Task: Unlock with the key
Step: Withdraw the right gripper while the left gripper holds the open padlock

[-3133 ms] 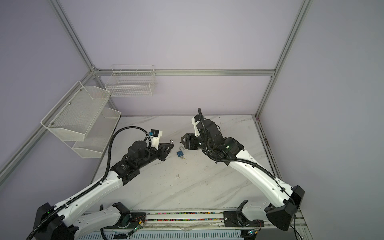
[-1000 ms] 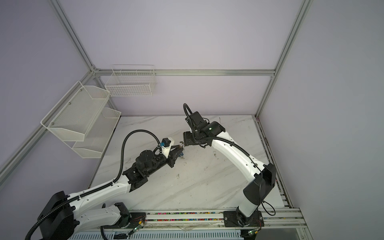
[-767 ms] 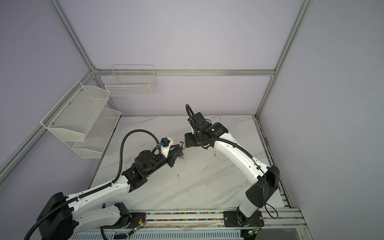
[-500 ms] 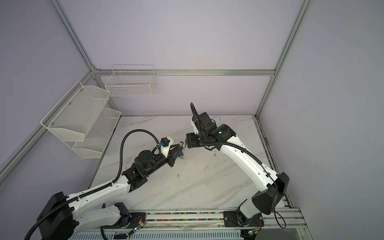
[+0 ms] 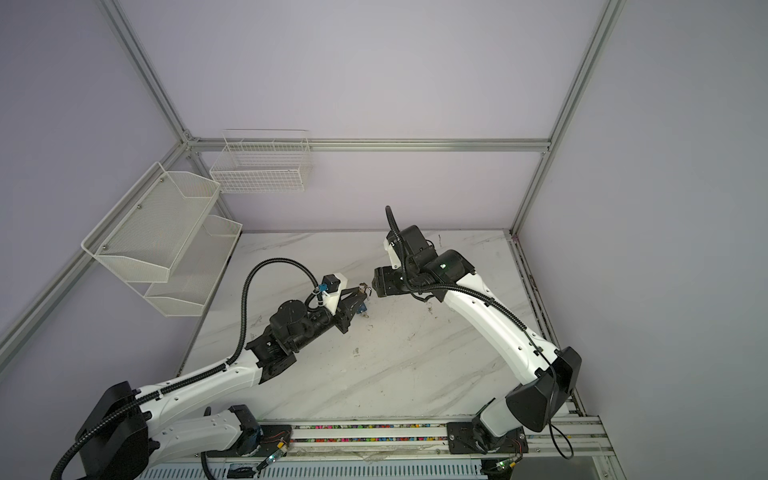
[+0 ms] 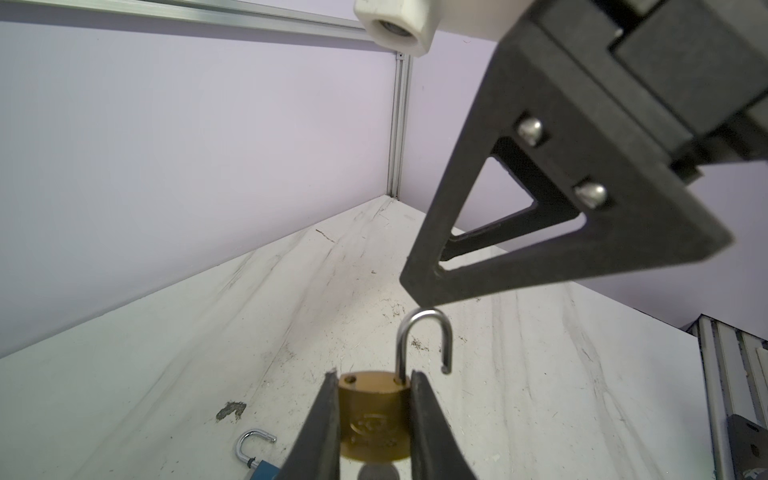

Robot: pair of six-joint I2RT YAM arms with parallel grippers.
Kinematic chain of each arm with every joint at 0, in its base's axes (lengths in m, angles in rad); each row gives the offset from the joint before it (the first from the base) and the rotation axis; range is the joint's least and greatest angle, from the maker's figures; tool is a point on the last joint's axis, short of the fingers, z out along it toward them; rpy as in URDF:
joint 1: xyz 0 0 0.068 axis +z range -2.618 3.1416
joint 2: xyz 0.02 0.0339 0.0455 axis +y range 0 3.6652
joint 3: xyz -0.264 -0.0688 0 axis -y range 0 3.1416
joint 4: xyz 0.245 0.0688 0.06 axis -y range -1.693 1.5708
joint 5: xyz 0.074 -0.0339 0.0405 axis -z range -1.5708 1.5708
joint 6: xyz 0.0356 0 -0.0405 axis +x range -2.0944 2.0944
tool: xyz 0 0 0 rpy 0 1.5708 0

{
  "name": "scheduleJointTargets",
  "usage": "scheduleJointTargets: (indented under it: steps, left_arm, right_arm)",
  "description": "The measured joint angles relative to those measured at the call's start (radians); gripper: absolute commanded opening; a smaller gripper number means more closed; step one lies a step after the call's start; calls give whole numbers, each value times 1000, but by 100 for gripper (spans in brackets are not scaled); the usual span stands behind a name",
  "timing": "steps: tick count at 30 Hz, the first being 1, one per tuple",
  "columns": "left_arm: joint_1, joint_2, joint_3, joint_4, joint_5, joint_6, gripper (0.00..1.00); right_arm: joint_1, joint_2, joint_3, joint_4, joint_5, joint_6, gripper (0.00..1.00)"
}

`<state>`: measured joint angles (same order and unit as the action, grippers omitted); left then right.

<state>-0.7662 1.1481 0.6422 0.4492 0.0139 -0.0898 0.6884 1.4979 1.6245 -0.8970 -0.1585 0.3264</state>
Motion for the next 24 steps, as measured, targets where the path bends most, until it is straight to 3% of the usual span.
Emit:
scheduleJointTargets:
  steps: [8,16,24]
  left_arm:
    - [0,18,0,3,-7,-4,0]
    - [-4,38,2,-21,-33,-24,0]
    - [-70,167,122,-217,-198,-243,0]
  right_arm:
    - [-2,-1,-47,26,-35,2,68]
    - [-60,-41,-67,26,31,14,74]
    - [-189,-135,-155,92,218,44,86]
